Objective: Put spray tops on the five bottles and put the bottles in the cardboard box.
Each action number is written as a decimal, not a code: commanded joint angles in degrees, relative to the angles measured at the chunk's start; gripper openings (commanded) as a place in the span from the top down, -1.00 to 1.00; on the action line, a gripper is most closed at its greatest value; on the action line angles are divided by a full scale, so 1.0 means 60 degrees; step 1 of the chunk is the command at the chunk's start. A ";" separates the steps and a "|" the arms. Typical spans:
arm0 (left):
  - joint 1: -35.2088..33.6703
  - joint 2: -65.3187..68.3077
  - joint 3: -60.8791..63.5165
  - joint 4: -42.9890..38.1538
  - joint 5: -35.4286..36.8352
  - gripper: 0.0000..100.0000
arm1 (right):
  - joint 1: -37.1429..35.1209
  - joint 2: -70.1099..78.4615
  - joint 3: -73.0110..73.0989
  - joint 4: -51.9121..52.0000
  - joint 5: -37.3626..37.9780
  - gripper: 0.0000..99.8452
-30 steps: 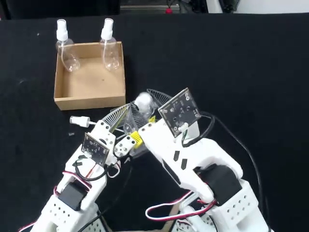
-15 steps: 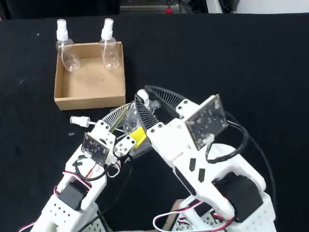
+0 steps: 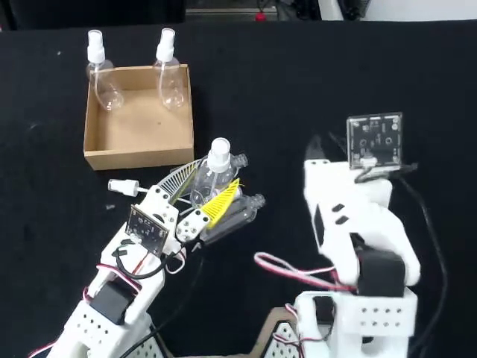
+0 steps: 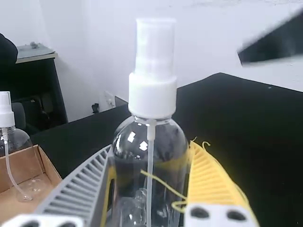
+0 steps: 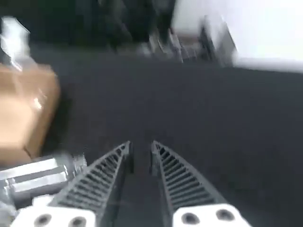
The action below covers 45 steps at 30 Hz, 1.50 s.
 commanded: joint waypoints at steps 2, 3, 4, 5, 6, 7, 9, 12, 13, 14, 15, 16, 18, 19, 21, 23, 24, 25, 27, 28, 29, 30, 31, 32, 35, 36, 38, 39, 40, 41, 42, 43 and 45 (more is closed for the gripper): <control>0.0007 -0.0044 0.0212 0.0044 -0.0029 0.78 | 0.0703 -0.0227 0.1575 -0.1143 0.0044 0.87; 0.0007 -0.0044 0.0212 0.0059 -0.0029 0.78 | 0.0689 -0.0227 0.1971 -0.1377 0.0044 0.87; 0.0007 -0.0073 0.0212 0.0059 -0.0029 0.78 | 0.0674 -0.0242 0.2322 -0.1568 0.0044 0.87; 0.0007 -0.0103 0.0212 0.0059 -0.0029 0.78 | 0.0659 -0.0242 0.2645 -0.1714 0.0029 0.87; 0.0007 -0.0103 0.0212 0.0059 -0.0029 0.78 | 0.0615 -0.0242 0.2982 -0.1875 0.0029 0.87; 0.0007 -0.0103 0.0212 0.0059 -0.0029 0.78 | 0.0469 -0.0242 0.3319 -0.2051 0.0029 0.87; -0.0066 -0.0088 0.0212 0.0073 -0.0029 0.78 | 0.0234 -0.0242 0.4037 -0.2476 0.0029 0.87; -0.0681 -0.0088 0.0212 0.0484 0.0029 0.78 | -0.0029 -0.0256 0.4989 -0.3370 0.0029 0.87; -0.0945 -0.0073 0.0212 0.0571 0.0044 0.78 | -0.0073 -0.0256 0.5209 -0.3648 0.0029 0.87; -0.1238 -0.0044 0.0212 0.0615 0.0044 0.78 | -0.0088 -0.0256 0.5399 -0.3897 0.0029 0.87; -0.1531 -0.0044 0.0212 0.0645 0.0059 0.78 | -0.0161 -0.0256 0.5531 -0.4117 0.0029 0.87; -0.1853 -0.0044 0.0212 0.0615 0.0073 0.78 | -0.0249 -0.0256 0.5663 -0.4308 0.0029 0.87; -0.2498 -0.0117 0.0212 0.0527 0.0278 0.78 | -0.0498 -0.0256 0.5868 -0.4571 0.0029 0.87; -0.2821 -0.0117 0.0198 0.0278 0.0454 0.78 | -0.0645 -0.0256 0.5956 -0.4659 0.0029 0.87; -0.3480 -0.0117 0.0168 -0.0762 0.0777 0.78 | -0.0938 -0.0286 0.6073 -0.4674 0.0029 0.87; -0.3978 -0.0117 0.0168 -0.2139 0.1055 0.77 | -0.1187 -0.0242 0.6088 -0.4645 0.0029 0.87; -0.4110 -0.0088 0.0168 -0.2711 0.1158 0.77 | -0.1260 -0.0242 0.6088 -0.4630 0.0029 0.87; -0.4168 -0.0044 0.0168 -0.3223 0.1187 0.77 | -0.1289 -0.0256 0.6132 -0.4645 0.0029 0.87; -0.4168 -0.0029 0.0139 -0.3795 0.1172 0.77 | -0.1289 -0.0315 0.6205 -0.4659 0.0044 0.88; -0.4168 -0.0029 0.0051 -0.3853 0.1172 0.77 | -0.1289 -0.0315 0.6220 -0.4659 0.0044 0.88; -0.4168 -0.0015 -0.0095 -0.3766 0.1172 0.77 | -0.1289 -0.0315 0.6220 -0.4659 0.0044 0.88; -0.4168 -0.0015 -0.0286 -0.3619 0.1187 0.77 | -0.1289 -0.0315 0.6220 -0.4659 0.0044 0.88; -0.4168 -0.0015 -0.0505 -0.3443 0.1187 0.77 | -0.1289 -0.0315 0.6220 -0.4659 0.0044 0.88; -0.4168 -0.0015 -0.0784 -0.3253 0.1187 0.77 | -0.1289 -0.0315 0.6220 -0.4659 0.0044 0.88; -0.4183 0.0117 -0.1678 -0.2872 0.1187 0.77 | -0.1289 -0.0300 0.6220 -0.4659 0.0044 0.88; -0.4183 0.0322 -0.1971 -0.2828 0.1187 0.77 | -0.1289 -0.0300 0.6220 -0.4659 0.0044 0.88; -0.4183 0.1040 -0.2571 -0.2857 0.1143 0.77 | -0.1289 -0.0300 0.6220 -0.4659 0.0044 0.88; -0.4183 0.1553 -0.2879 -0.2886 0.1128 0.77 | -0.1289 -0.0300 0.6220 -0.4659 0.0044 0.88; -0.4212 0.2095 -0.3201 -0.2886 0.1128 0.77 | -0.1289 -0.0300 0.6220 -0.4659 0.0044 0.88; -0.4212 0.2711 -0.3553 -0.2901 0.1128 0.77 | -0.1289 -0.0300 0.6234 -0.4659 0.0044 0.88; -0.4227 0.3311 -0.3875 -0.2901 0.1128 0.77 | -0.1275 -0.0300 0.6234 -0.4659 0.0044 0.88; -0.4227 0.3912 -0.4242 -0.2901 0.1128 0.77 | -0.1260 -0.0300 0.6234 -0.4659 0.0044 0.88; -0.4242 0.4938 -0.4916 -0.2901 0.1128 0.77 | -0.1245 -0.0300 0.6234 -0.4659 0.0044 0.88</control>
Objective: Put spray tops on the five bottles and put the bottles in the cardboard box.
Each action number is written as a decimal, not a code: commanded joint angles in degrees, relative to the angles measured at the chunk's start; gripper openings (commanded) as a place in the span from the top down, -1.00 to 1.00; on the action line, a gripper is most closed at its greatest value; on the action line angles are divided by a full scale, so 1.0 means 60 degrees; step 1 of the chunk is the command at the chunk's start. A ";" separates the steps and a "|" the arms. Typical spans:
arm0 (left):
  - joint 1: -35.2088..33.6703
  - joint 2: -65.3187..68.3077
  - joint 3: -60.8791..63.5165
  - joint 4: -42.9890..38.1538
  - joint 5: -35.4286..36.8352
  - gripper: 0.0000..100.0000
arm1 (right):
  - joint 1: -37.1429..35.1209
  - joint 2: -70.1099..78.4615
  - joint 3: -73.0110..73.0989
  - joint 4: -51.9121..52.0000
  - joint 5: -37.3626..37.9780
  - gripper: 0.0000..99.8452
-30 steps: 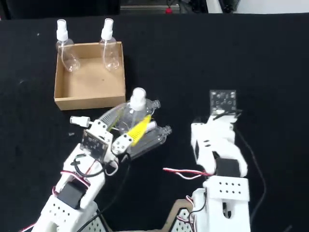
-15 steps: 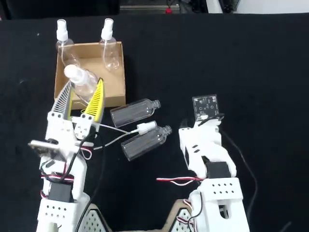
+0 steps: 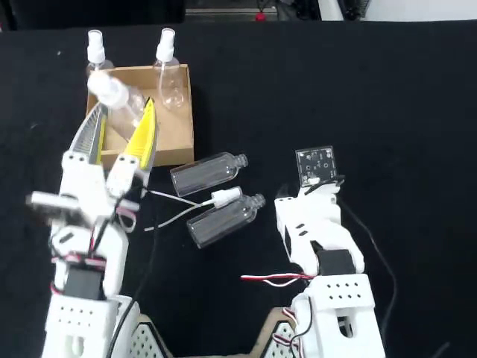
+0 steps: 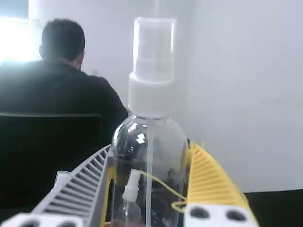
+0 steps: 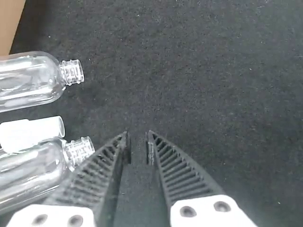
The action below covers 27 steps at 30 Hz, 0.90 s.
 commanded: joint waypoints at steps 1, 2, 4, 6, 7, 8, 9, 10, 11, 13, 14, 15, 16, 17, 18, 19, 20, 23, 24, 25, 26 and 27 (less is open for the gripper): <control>-0.0095 0.2432 -0.2117 -0.0029 0.0059 0.77 | -0.0044 -0.0300 -0.0051 -0.0278 0.0044 0.88; -0.0095 0.2930 -0.2366 -0.0029 0.0059 0.77 | -0.0044 -0.0300 -0.0051 -0.0278 0.0044 0.88; -0.0095 0.3810 -0.2718 -0.0029 0.0073 0.77 | -0.0044 -0.0300 -0.0051 -0.0278 0.0044 0.88; -0.0051 0.4674 -0.2938 -0.0044 0.0103 0.77 | -0.0044 -0.0300 -0.0051 -0.0278 0.0044 0.88; -0.0037 0.5114 -0.3026 -0.0103 0.0103 0.77 | -0.0044 -0.0300 -0.0051 -0.0278 0.0044 0.88; -0.0037 0.5524 -0.3070 -0.0410 0.0117 0.77 | -0.0044 -0.0315 -0.0051 -0.0278 0.0044 0.88; -0.0037 0.5949 -0.3055 -0.0938 0.0117 0.77 | -0.0044 -0.0315 -0.0051 -0.0278 0.0059 0.88; -0.0066 0.6388 -0.3026 -0.1597 0.0117 0.77 | -0.0044 -0.0315 -0.0051 -0.0278 0.0059 0.88; -0.0081 0.6813 -0.2938 -0.2330 0.0117 0.77 | -0.0044 -0.0315 -0.0051 -0.0278 0.0059 0.88; -0.0095 0.7663 -0.2747 -0.3853 0.0088 0.77 | -0.0044 -0.0315 -0.0051 -0.0278 0.0059 0.88; -0.0081 0.8088 -0.2659 -0.4513 0.0059 0.77 | -0.0044 -0.0315 -0.0051 -0.0278 0.0059 0.88; -0.0066 0.8498 -0.2586 -0.5084 0.0059 0.77 | -0.0044 -0.0315 -0.0051 -0.0278 0.0073 0.88; -0.0066 0.8952 -0.2586 -0.5451 0.0059 0.77 | -0.0044 -0.0315 -0.0051 -0.0278 0.0073 0.88; -0.0051 0.9377 -0.2645 -0.5714 0.0073 0.77 | -0.0044 -0.0315 -0.0051 -0.0278 0.0073 0.88; -0.0051 0.9846 -0.2747 -0.5934 0.0103 0.77 | -0.0044 -0.0315 -0.0051 -0.0278 0.0073 0.88; -0.0037 1.0300 -0.2908 -0.6125 0.0117 0.77 | -0.0044 -0.0315 -0.0051 -0.0278 0.0088 0.88; -0.0037 1.0755 -0.3099 -0.6300 0.0117 0.77 | -0.0044 -0.0315 -0.0051 -0.0278 0.0088 0.88; -0.0095 1.2088 -0.3685 -0.6857 0.0117 0.77 | -0.0044 -0.0315 -0.0051 -0.0278 0.0088 0.88; -0.0095 1.2454 -0.3802 -0.7092 0.0117 0.77 | -0.0044 -0.0315 -0.0051 -0.0278 0.0088 0.88; -0.0095 1.2821 -0.3861 -0.7399 0.0117 0.77 | -0.0044 -0.0315 -0.0051 -0.0278 0.0088 0.88; -0.0095 1.3172 -0.3905 -0.7751 0.0117 0.77 | -0.0044 -0.0315 -0.0051 -0.0278 0.0088 0.88; -0.0095 1.3524 -0.3963 -0.8132 0.0117 0.77 | -0.0044 -0.0315 -0.0051 -0.0278 0.0088 0.88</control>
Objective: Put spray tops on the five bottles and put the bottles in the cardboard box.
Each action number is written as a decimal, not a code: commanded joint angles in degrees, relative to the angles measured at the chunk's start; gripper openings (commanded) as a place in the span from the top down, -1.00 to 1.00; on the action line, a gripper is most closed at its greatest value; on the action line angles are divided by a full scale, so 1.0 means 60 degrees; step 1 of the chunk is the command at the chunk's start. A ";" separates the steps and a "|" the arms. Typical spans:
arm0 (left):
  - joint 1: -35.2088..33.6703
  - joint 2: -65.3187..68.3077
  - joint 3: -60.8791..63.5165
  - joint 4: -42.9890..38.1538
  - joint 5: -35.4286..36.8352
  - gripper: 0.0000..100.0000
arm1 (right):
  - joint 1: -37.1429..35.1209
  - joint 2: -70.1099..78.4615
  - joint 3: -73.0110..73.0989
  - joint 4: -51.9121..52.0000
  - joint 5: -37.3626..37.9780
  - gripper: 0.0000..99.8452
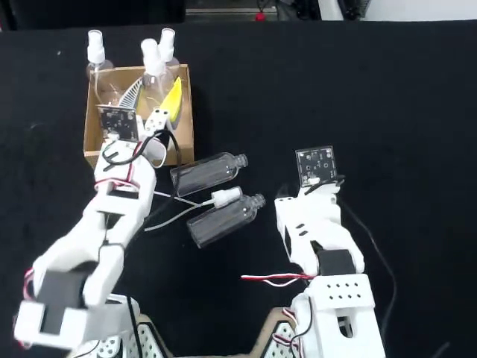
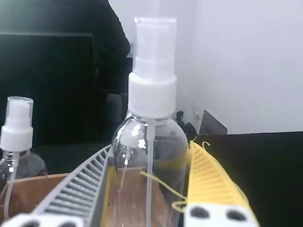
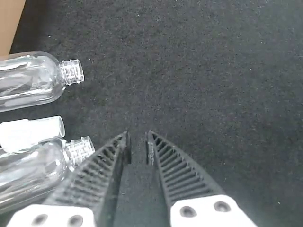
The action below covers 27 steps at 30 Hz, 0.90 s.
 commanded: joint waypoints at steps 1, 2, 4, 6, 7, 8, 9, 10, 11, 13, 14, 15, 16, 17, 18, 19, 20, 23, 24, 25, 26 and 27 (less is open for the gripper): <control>-0.0110 0.1377 -0.0872 -0.1685 0.0117 0.77 | -0.0044 -0.0315 -0.0051 -0.0278 0.0103 0.88; -0.0110 0.1700 -0.0916 -0.2007 0.0117 0.77 | -0.0044 -0.0315 -0.0051 -0.0278 0.0103 0.88; -0.0125 0.2330 -0.1077 -0.2476 0.0117 0.78 | -0.0044 -0.0315 -0.0051 -0.0278 0.0103 0.88; -0.0125 0.2989 -0.1326 -0.2784 0.0117 0.78 | -0.0044 -0.0315 -0.0051 -0.0278 0.0103 0.88; -0.0125 0.3297 -0.1502 -0.2945 0.0117 0.78 | -0.0044 -0.0315 -0.0051 -0.0278 0.0103 0.88; -0.0125 0.3590 -0.1678 -0.3106 0.0117 0.78 | -0.0044 -0.0315 -0.0051 -0.0278 0.0103 0.88; -0.0125 0.3868 -0.1868 -0.3209 0.0117 0.78 | -0.0044 -0.0315 -0.0051 -0.0278 0.0103 0.88; -0.0125 0.4147 -0.2044 -0.3267 0.0117 0.78 | -0.0044 -0.0315 -0.0051 -0.0278 0.0103 0.88; -0.0125 0.4381 -0.2234 -0.3267 0.0117 0.78 | -0.0044 -0.0315 -0.0051 -0.0278 0.0117 0.88; -0.0125 0.4806 -0.2586 -0.3282 0.0117 0.78 | -0.0044 -0.0315 -0.0051 -0.0278 0.0117 0.88; -0.0125 0.4996 -0.2733 -0.3355 0.0117 0.78 | -0.0044 -0.0315 -0.0051 -0.0278 0.0117 0.88; -0.0125 0.5158 -0.2850 -0.3355 0.0117 0.78 | -0.0044 -0.0315 -0.0051 -0.0278 0.0117 0.88; -0.0139 0.5304 -0.2952 -0.3429 0.0117 0.78 | -0.0044 -0.0315 -0.0051 -0.0278 0.0117 0.88; -0.0139 0.5451 -0.3026 -0.3531 0.0117 0.78 | -0.0044 -0.0315 -0.0051 -0.0278 0.0117 0.88; -0.0139 0.5568 -0.3070 -0.3634 0.0117 0.78 | -0.0044 -0.0315 -0.0051 -0.0278 0.0117 0.88; -0.0139 0.5700 -0.3099 -0.3736 0.0117 0.78 | -0.0044 -0.0315 -0.0066 -0.0278 0.0117 0.88; -0.0139 0.5788 -0.3099 -0.3810 0.0117 0.78 | -0.0044 -0.0315 -0.0066 -0.0278 0.0117 0.88; -0.0139 0.6022 -0.3099 -0.4029 0.0117 0.78 | -0.0044 -0.0315 -0.0066 -0.0278 0.0117 0.88; -0.0139 0.6095 -0.3099 -0.4073 0.0117 0.78 | -0.0044 -0.0315 -0.0066 -0.0278 0.0117 0.88; -0.0139 0.6168 -0.3099 -0.4073 0.0117 0.78 | -0.0044 -0.0315 -0.0066 -0.0278 0.0117 0.88; -0.0139 0.6212 -0.3099 -0.4073 0.0117 0.77 | -0.0044 -0.0315 -0.0066 -0.0278 0.0117 0.88; -0.0139 0.6256 -0.3099 -0.4073 0.0117 0.77 | -0.0044 -0.0315 -0.0066 -0.0278 0.0117 0.88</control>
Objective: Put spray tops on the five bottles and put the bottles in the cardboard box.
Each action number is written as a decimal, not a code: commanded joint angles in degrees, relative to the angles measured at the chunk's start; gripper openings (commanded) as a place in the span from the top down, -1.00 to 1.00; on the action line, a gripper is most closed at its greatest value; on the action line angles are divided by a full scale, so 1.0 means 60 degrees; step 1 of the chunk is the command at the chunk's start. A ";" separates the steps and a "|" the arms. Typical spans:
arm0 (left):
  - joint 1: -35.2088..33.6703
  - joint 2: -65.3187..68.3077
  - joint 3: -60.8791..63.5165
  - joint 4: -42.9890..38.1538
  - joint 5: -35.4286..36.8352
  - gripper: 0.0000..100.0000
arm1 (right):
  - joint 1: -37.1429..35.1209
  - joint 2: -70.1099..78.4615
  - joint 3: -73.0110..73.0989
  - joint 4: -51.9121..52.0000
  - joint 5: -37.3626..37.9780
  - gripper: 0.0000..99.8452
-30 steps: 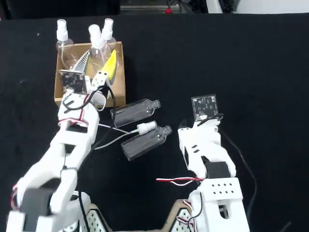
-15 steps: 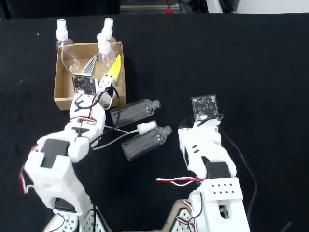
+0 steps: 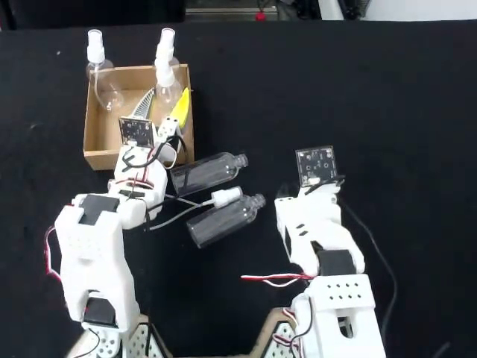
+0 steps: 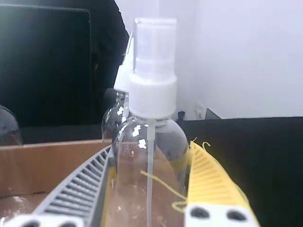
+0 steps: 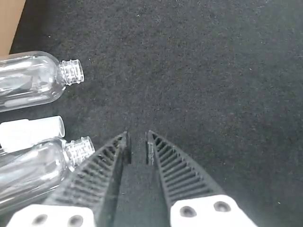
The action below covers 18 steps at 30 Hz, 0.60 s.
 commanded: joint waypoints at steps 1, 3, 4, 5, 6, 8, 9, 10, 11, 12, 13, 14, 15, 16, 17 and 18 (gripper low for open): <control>-0.0154 0.0029 -0.0520 -0.0234 0.0117 0.77 | -0.0044 -0.0315 -0.0066 -0.0278 0.0117 0.88; -0.0154 0.0073 -0.0520 -0.0220 0.0117 0.77 | -0.0044 -0.0315 -0.0066 -0.0278 0.0117 0.88; -0.0154 0.0073 -0.0520 -0.0220 0.0117 0.77 | -0.0044 -0.0315 -0.0066 -0.0278 0.0117 0.88; -0.0154 0.0088 -0.0520 -0.0205 0.0117 0.77 | -0.0044 -0.0315 -0.0066 -0.0278 0.0117 0.88; -0.0154 0.0088 -0.0520 -0.0205 0.0117 0.77 | -0.0044 -0.0315 -0.0066 -0.0278 0.0117 0.88; -0.0154 0.0088 -0.0520 -0.0190 0.0117 0.77 | -0.0044 -0.0315 -0.0066 -0.0278 0.0117 0.88; -0.0154 0.0088 -0.0520 -0.0190 0.0117 0.77 | -0.0044 -0.0315 -0.0066 -0.0278 0.0117 0.88; -0.0154 0.0088 -0.0520 -0.0176 0.0117 0.74 | -0.0044 -0.0315 -0.0066 -0.0278 0.0117 0.88; -0.0139 0.0103 -0.0520 -0.0176 0.0117 0.70 | -0.0044 -0.0315 -0.0066 -0.0278 0.0117 0.88; -0.0125 0.0147 -0.0520 -0.0176 0.0132 0.65 | -0.0044 -0.0315 -0.0066 -0.0278 0.0117 0.88; -0.0125 0.0220 -0.0520 -0.0176 0.0132 0.60 | -0.0044 -0.0315 -0.0066 -0.0278 0.0117 0.88; -0.0095 0.0308 -0.0520 -0.0176 0.0132 0.56 | -0.0044 -0.0315 -0.0066 -0.0278 0.0117 0.88; -0.0095 0.0396 -0.0520 -0.0176 0.0132 0.52 | -0.0044 -0.0315 -0.0066 -0.0278 0.0117 0.88; -0.0095 0.0498 -0.0520 -0.0176 0.0132 0.51 | -0.0044 -0.0315 -0.0066 -0.0278 0.0117 0.88; -0.0110 0.0542 -0.0520 -0.0176 0.0132 0.50 | -0.0044 -0.0315 -0.0066 -0.0278 0.0117 0.88; -0.0125 0.0601 -0.0520 -0.0205 0.0132 0.50 | -0.0044 -0.0315 -0.0066 -0.0278 0.0117 0.88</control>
